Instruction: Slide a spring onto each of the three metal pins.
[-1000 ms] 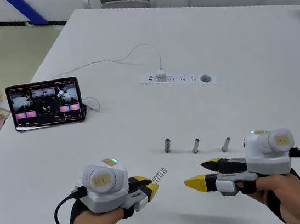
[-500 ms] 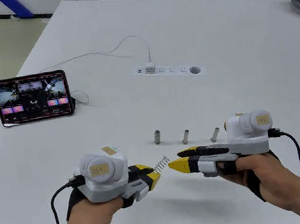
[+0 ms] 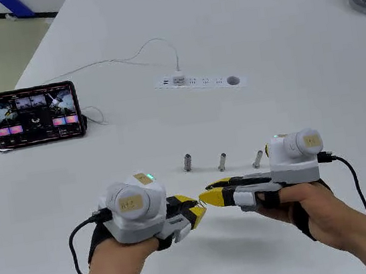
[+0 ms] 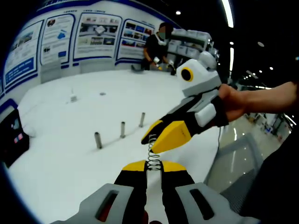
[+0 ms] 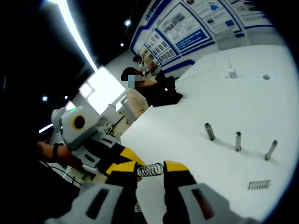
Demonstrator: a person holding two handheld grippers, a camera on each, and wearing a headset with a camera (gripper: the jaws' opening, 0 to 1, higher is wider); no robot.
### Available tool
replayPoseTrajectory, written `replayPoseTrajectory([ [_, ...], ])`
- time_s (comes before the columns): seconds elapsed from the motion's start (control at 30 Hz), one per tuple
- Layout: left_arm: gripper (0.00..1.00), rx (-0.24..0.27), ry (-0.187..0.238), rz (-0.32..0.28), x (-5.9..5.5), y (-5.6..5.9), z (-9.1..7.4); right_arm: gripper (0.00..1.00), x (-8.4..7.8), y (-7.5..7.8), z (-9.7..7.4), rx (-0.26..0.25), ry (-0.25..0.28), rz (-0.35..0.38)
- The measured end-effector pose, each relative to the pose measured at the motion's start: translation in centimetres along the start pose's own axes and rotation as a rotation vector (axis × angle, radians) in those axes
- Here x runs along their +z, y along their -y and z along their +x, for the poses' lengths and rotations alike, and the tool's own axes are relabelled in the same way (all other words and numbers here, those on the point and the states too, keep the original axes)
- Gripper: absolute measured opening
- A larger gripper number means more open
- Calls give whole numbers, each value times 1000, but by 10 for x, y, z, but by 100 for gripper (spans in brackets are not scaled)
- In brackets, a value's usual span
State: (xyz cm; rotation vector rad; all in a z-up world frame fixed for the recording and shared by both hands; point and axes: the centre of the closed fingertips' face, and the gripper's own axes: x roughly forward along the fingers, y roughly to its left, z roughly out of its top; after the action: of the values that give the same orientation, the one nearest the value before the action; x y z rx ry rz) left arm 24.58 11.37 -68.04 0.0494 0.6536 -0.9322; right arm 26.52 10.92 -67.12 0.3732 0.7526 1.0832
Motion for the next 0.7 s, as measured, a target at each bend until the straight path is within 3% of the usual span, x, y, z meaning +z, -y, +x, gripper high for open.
replayPoseTrajectory([
  [0.3, 10, -14, -7, 10, -3, 4, 2, 15, 1, -2, -5, 10, 7, 17],
  [0.7, 10, -42, -20, 32, -5, 10, 5, 12, 1, -13, -12, 37, -11, -3],
])
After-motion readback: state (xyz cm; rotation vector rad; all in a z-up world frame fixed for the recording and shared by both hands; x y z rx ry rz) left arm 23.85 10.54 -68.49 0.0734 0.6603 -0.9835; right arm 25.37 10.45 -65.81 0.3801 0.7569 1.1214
